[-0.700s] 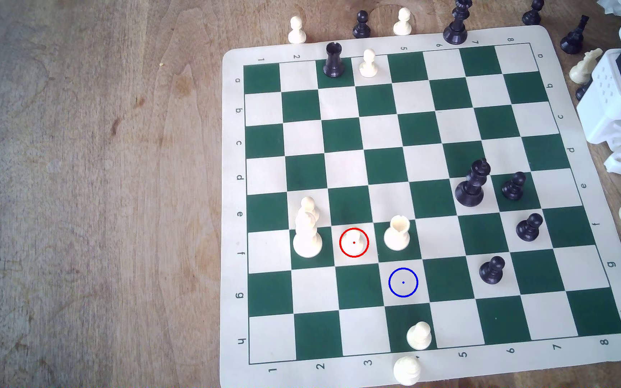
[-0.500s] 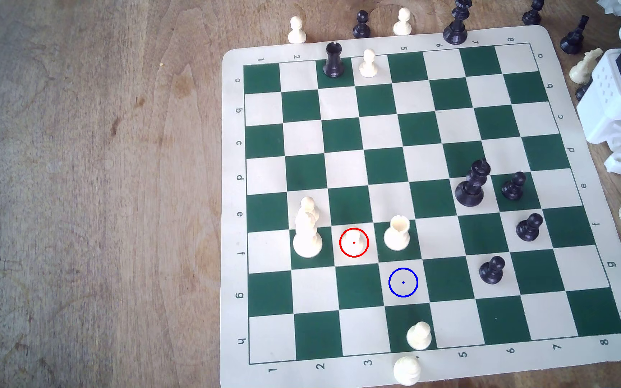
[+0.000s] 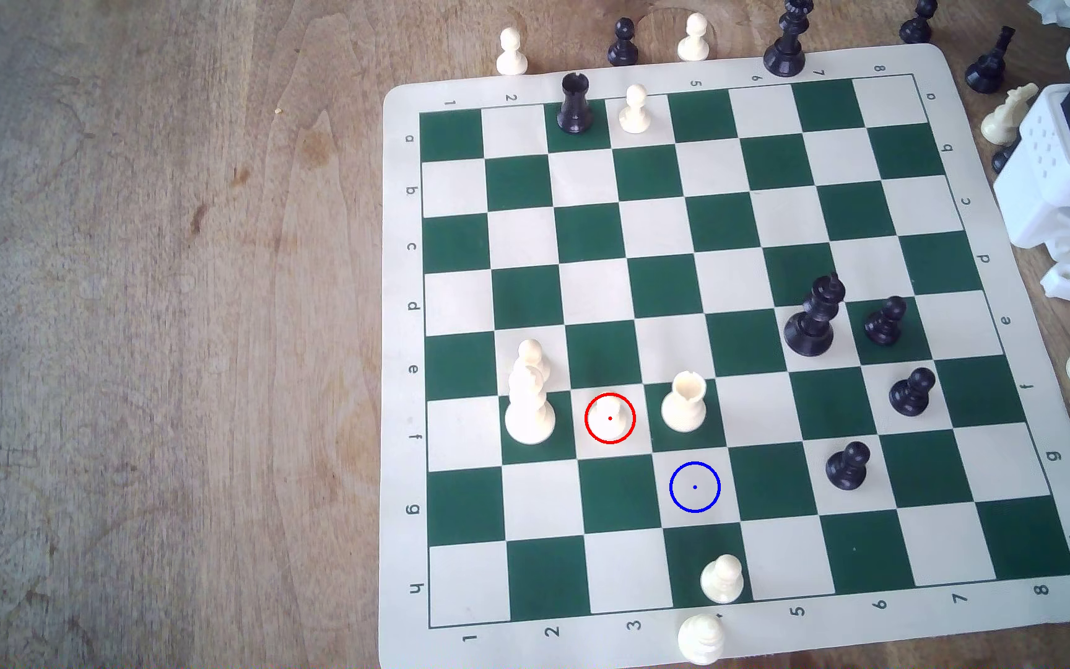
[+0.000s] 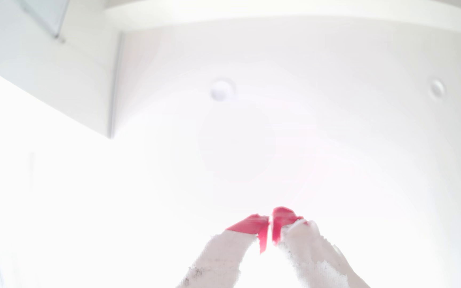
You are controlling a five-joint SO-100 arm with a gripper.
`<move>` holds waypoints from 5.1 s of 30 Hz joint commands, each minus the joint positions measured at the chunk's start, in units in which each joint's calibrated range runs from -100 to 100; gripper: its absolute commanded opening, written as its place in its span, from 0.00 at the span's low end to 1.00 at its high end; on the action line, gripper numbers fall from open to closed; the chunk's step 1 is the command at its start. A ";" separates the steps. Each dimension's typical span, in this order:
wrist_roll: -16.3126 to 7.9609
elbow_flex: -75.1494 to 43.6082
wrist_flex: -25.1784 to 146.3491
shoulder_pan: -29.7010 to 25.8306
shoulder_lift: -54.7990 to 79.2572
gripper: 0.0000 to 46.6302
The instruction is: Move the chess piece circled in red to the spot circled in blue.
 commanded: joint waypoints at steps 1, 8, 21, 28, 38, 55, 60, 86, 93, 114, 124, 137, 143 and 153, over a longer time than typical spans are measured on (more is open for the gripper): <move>0.10 0.90 -0.95 0.02 -0.03 0.00; -0.05 0.90 11.09 -2.41 -0.03 0.00; 9.96 0.90 69.49 -26.81 -3.09 0.00; 14.46 -1.54 85.13 -24.15 4.30 0.00; 9.38 -41.62 122.23 -19.07 25.86 0.03; -0.10 -80.06 144.67 -18.13 71.11 0.01; -2.05 -88.76 150.65 -18.21 82.74 0.06; -7.72 -90.21 152.37 -18.21 97.17 0.22; -8.06 -89.94 148.77 -17.82 100.31 0.22; -8.84 -94.65 145.33 -17.58 106.59 0.20; -8.84 -96.29 144.92 -17.19 107.27 0.21; -8.64 -96.01 144.83 -17.11 108.80 0.20; -8.45 -95.83 145.24 -17.35 108.80 0.17; -8.25 -95.83 145.90 -17.43 109.14 0.04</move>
